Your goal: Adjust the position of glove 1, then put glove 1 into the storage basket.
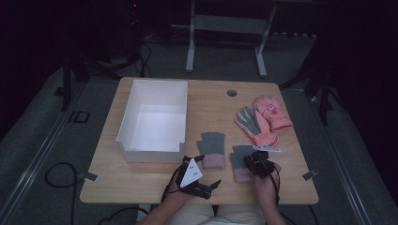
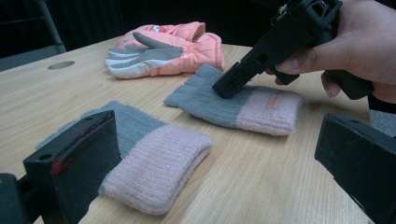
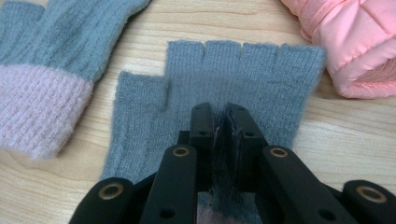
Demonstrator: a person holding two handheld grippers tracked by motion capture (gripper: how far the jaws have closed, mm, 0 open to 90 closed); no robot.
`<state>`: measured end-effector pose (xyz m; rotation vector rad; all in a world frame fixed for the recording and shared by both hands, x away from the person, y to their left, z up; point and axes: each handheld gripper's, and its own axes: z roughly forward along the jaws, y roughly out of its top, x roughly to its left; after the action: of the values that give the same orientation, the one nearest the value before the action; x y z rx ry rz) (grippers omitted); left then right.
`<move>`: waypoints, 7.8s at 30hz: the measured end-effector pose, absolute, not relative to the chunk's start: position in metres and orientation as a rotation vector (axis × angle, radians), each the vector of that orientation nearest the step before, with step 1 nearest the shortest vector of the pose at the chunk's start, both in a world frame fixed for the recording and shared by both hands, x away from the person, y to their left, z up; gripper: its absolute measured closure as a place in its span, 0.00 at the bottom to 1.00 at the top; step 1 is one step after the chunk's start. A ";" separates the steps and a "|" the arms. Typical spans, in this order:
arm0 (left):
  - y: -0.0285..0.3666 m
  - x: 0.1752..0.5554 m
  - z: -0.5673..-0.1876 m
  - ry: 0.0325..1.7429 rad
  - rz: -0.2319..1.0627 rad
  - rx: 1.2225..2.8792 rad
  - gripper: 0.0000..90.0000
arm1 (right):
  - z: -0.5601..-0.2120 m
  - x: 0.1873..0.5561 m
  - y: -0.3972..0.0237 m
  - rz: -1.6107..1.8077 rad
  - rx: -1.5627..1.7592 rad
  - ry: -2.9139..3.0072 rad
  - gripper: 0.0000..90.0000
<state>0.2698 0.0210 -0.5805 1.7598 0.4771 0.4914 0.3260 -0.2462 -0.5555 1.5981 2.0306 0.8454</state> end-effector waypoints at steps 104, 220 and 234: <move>0.022 0.269 -0.580 0.478 0.493 1.754 0.00 | -0.528 0.384 -0.156 0.947 1.240 2.429 0.94; 0.042 0.330 -0.409 0.142 0.653 2.379 0.78 | -0.401 0.421 -0.145 1.338 1.171 2.429 0.84; 0.112 0.329 -0.396 0.169 0.709 2.429 0.78 | -0.390 0.427 -0.070 1.391 1.067 2.461 0.84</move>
<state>0.3289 0.1124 -0.3961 2.4290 0.1692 0.7086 0.4267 -0.0700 -0.3899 1.0673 2.4614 1.3911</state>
